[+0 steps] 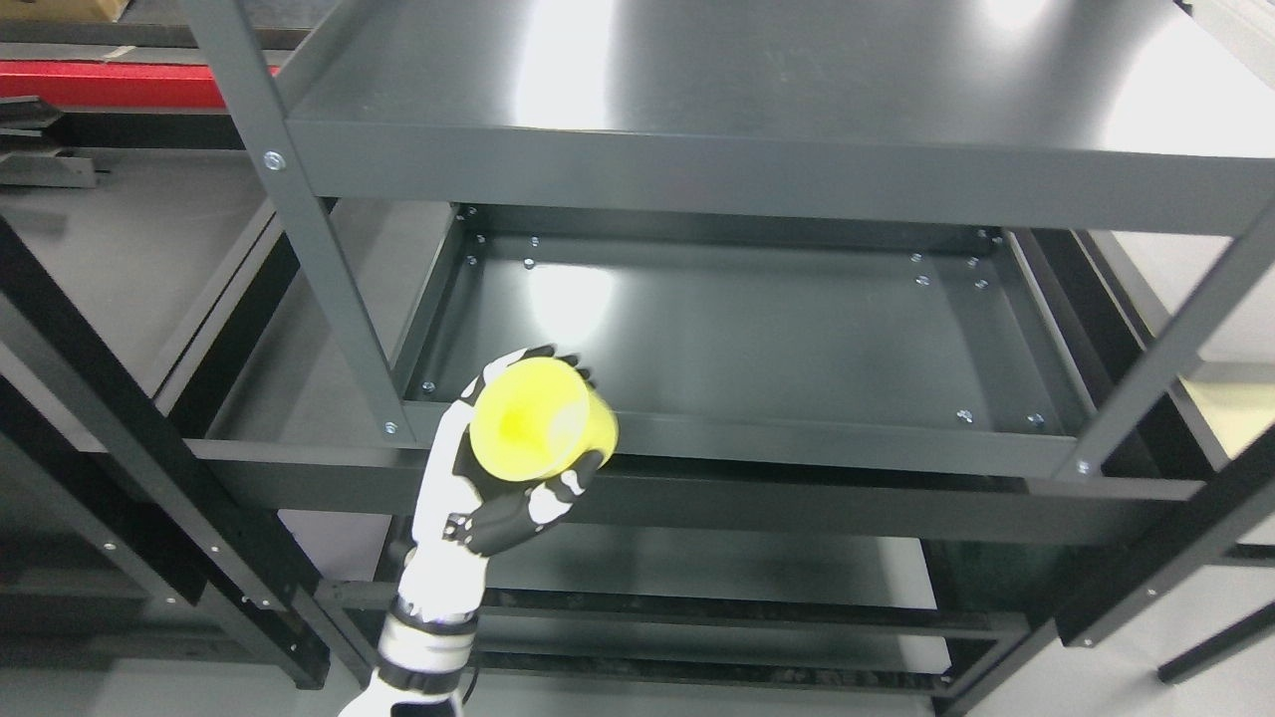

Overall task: Place yellow IKEA cup on middle right shelf
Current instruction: 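Raise the yellow cup with the left arm up to the upper shelf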

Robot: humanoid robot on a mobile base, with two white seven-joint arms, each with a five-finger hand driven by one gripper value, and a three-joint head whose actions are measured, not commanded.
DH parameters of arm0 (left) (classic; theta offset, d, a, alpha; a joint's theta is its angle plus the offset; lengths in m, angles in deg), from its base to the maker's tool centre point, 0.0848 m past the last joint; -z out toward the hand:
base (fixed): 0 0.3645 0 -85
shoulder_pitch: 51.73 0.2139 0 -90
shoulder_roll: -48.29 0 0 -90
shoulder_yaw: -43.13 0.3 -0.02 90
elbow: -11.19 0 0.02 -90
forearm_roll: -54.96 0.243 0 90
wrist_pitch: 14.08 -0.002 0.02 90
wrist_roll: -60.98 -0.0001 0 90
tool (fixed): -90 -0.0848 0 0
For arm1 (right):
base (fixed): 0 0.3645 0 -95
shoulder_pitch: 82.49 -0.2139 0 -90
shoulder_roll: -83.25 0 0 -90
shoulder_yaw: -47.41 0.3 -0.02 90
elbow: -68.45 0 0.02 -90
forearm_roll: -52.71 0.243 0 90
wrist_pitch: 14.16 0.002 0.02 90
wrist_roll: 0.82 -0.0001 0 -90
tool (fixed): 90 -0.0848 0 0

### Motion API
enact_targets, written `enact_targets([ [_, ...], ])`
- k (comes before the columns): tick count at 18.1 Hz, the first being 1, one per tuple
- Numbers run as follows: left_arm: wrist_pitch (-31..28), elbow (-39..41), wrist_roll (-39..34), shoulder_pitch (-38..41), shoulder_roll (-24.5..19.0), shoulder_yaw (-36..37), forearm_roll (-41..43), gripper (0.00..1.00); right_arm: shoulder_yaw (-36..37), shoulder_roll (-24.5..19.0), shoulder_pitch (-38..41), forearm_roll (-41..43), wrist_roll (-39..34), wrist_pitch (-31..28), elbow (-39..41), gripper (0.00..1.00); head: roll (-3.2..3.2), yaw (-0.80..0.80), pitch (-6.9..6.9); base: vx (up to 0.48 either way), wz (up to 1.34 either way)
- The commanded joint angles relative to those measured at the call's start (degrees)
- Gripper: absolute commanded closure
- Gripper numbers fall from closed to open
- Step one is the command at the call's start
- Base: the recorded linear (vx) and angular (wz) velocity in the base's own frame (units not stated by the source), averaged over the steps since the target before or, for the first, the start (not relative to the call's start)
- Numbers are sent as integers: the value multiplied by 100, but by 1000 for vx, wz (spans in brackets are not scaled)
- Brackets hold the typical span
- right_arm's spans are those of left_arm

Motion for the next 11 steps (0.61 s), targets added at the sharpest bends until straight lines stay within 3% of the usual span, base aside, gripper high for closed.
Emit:
enact_targets([
  [1, -1, 34, -2, -1063, -100, 1748, 3, 100, -97, 100, 82, 141, -4, -1, 0, 1, 0, 0, 0, 86, 131],
  [6, -115, 25, -28, -2232, -100, 3174, 3, 100, -97, 100, 82, 141, -4, -1, 0, 1, 0, 0, 0, 52, 84],
  [11, -458, 16, -361, -3401, -100, 3238, -242, 100, -97, 100, 82, 141, -4, -1, 0, 1, 0, 0, 0, 13, 20],
])
